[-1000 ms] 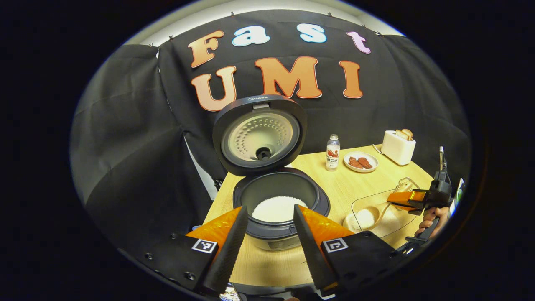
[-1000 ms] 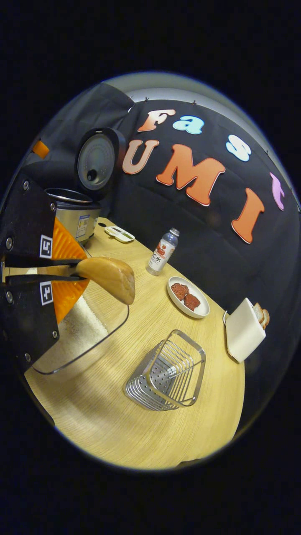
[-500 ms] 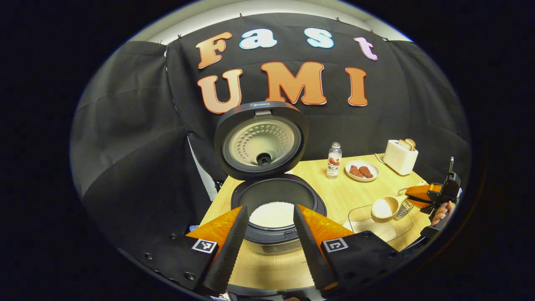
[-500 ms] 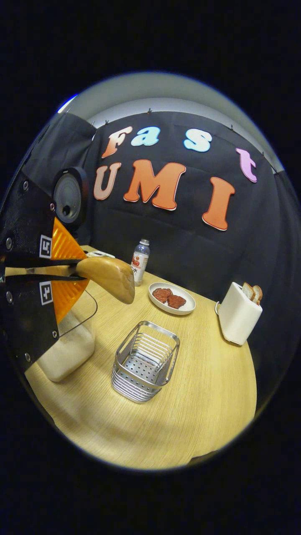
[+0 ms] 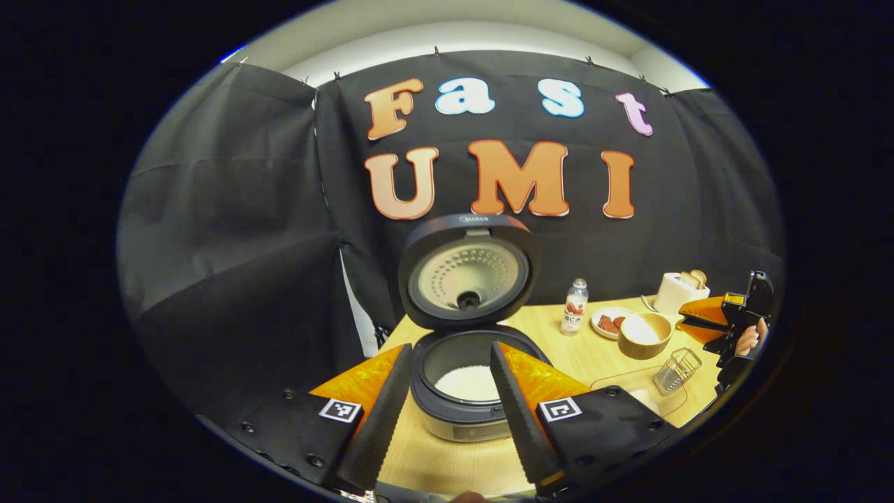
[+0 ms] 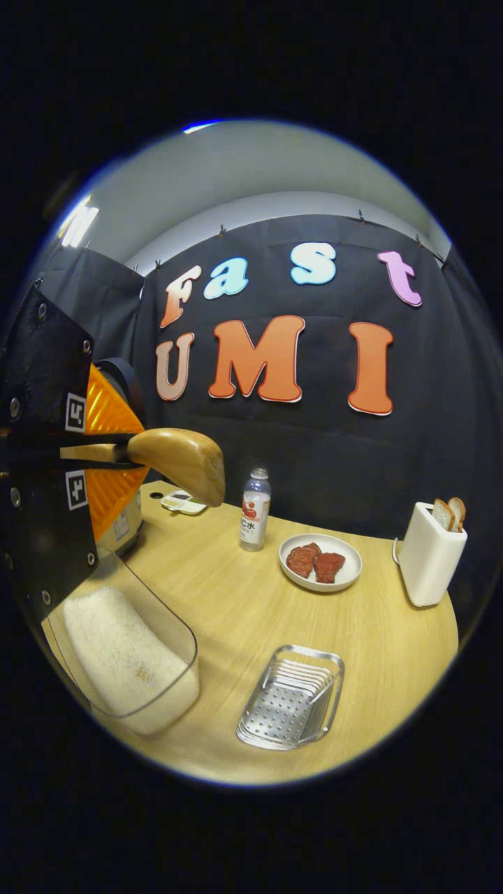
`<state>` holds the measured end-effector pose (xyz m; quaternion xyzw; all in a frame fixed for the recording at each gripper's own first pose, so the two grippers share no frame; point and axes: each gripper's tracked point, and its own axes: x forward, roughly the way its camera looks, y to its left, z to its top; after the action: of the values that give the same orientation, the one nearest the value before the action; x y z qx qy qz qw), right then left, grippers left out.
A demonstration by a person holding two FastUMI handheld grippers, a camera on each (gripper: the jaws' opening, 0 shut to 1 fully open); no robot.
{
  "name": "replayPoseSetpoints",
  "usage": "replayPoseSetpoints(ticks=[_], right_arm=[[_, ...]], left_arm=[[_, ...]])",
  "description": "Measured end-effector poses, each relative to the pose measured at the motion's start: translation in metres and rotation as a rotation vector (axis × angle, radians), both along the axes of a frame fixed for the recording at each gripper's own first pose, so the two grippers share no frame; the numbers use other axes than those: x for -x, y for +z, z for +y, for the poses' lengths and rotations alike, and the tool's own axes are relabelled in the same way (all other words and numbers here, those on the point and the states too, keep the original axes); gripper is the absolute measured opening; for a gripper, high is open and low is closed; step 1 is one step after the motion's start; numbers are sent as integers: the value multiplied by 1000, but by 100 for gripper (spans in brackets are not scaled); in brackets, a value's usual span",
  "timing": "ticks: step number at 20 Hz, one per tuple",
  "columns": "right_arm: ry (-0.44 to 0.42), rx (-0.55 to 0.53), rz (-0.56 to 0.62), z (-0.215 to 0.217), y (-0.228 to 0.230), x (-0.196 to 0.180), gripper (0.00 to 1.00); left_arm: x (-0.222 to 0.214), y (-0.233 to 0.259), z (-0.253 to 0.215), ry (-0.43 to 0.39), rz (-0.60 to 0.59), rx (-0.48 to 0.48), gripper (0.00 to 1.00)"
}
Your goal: Close the left gripper, press the button to open the rice cooker; take a wooden spoon from the chopstick holder with the right hand, scoop a spoonful of rice and pour it into the rice cooker, then put the wooden spoon back into the chopstick holder.
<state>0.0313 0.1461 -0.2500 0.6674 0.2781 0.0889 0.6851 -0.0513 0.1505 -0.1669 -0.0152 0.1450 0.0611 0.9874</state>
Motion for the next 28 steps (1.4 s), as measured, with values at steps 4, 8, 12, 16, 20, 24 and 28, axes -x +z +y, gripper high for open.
replayPoseSetpoints(ticks=[4,8,12,16,20,24,28], right_arm=[[70,7,-25,41,20,-22,6],[116,23,-46,74,31,-39,6],[167,55,-52,107,30,-50,6],[213,107,-39,133,17,-58,6],[263,208,-57,159,10,-65,6],[329,377,-127,185,9,-70,6],[387,550,-222,203,14,-72,6]], left_arm=[[12,28,7,25,-107,-61,92],[25,34,21,63,-155,-90,93],[36,32,24,62,-177,-97,93],[44,22,29,62,-157,-104,100],[42,16,12,1,-147,-130,100],[37,8,5,-38,-123,-145,100],[38,3,11,-35,-108,-143,100]])
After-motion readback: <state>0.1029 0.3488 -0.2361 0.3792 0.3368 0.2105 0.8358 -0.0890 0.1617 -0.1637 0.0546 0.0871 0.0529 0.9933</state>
